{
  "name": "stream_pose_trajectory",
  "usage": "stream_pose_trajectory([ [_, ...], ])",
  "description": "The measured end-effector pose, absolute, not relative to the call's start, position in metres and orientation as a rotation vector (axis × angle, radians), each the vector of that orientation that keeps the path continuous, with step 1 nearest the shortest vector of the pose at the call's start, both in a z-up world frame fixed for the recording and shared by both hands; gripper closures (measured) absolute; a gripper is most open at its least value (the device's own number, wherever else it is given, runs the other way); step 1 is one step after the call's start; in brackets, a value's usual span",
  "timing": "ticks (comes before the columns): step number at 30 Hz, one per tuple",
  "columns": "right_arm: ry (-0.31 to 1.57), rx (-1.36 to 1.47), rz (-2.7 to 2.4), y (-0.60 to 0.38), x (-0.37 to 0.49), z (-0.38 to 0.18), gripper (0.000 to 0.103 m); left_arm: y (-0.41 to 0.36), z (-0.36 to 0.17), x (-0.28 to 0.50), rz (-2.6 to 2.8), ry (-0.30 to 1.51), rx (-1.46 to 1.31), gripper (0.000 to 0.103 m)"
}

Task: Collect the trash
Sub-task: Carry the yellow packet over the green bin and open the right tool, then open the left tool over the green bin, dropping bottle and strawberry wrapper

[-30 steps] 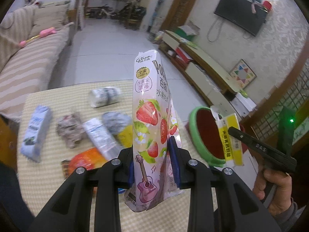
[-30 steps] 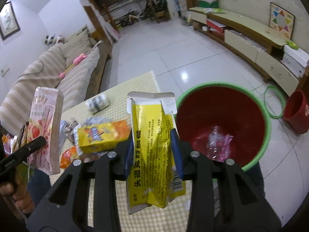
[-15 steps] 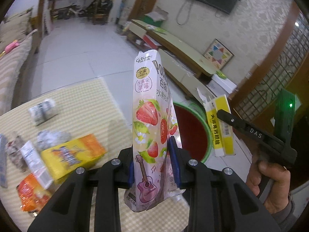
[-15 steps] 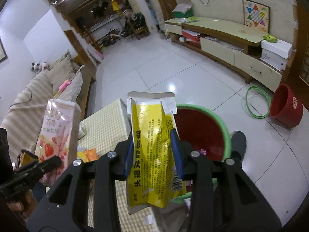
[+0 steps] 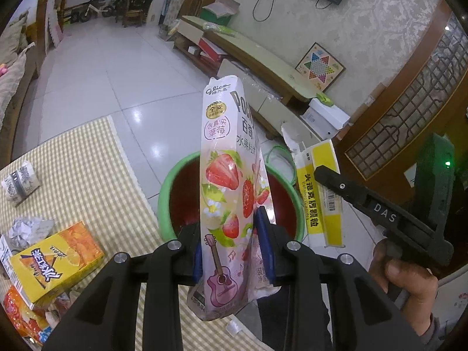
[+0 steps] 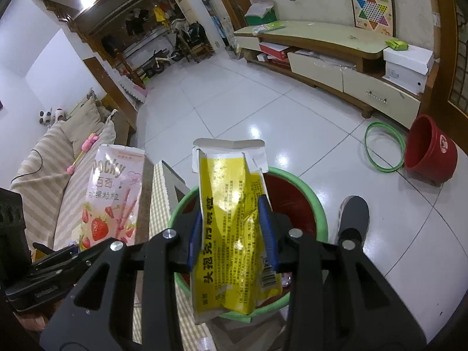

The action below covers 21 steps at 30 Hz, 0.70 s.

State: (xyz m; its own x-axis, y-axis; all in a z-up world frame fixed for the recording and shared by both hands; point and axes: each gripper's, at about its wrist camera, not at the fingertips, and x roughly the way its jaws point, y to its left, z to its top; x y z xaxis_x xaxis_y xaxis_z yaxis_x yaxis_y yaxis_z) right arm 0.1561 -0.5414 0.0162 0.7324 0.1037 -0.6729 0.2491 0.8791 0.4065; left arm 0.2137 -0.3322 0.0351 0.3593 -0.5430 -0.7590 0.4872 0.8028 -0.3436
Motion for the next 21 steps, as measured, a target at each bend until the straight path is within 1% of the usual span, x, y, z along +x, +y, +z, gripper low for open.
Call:
stream_pose_trajectory([
  [10, 0.767, 0.512, -0.074, -0.545, 0.167, 0.011, 0.066, -0.348, 0.033, 0.223, -0.661, 1.021, -0.070, 0.074],
  [11, 0.771, 0.512, -0.073, -0.545, 0.169, 0.011, 0.065, -0.349, 0.033, 0.225, -0.655, 1.023, -0.073, 0.063],
  [12, 0.776, 0.511, -0.071, -0.544, 0.170, 0.011, 0.063, -0.349, 0.033, 0.226, -0.643, 1.022, -0.078, 0.039],
  [13, 0.777, 0.507, -0.075, -0.544, 0.170, 0.010, 0.054, -0.348, 0.033, 0.227, -0.633, 1.017, -0.087, 0.030],
  [14, 0.774, 0.504, -0.081, -0.544, 0.170, 0.010, 0.041, -0.345, 0.034, 0.227, -0.620, 1.006, -0.108, 0.023],
  [17, 0.767, 0.499, -0.099, -0.544, 0.167, 0.009, 0.029, -0.336, 0.031, 0.229, -0.612, 1.015, -0.135, 0.020],
  [18, 0.768, 0.499, -0.103, -0.544, 0.167, 0.009, 0.027, -0.332, 0.029, 0.229, -0.605, 1.016, -0.140, 0.017],
  [21, 0.766, 0.494, -0.117, -0.543, 0.165, 0.008, 0.019, -0.320, 0.026, 0.228, -0.590, 1.019, -0.157, 0.014],
])
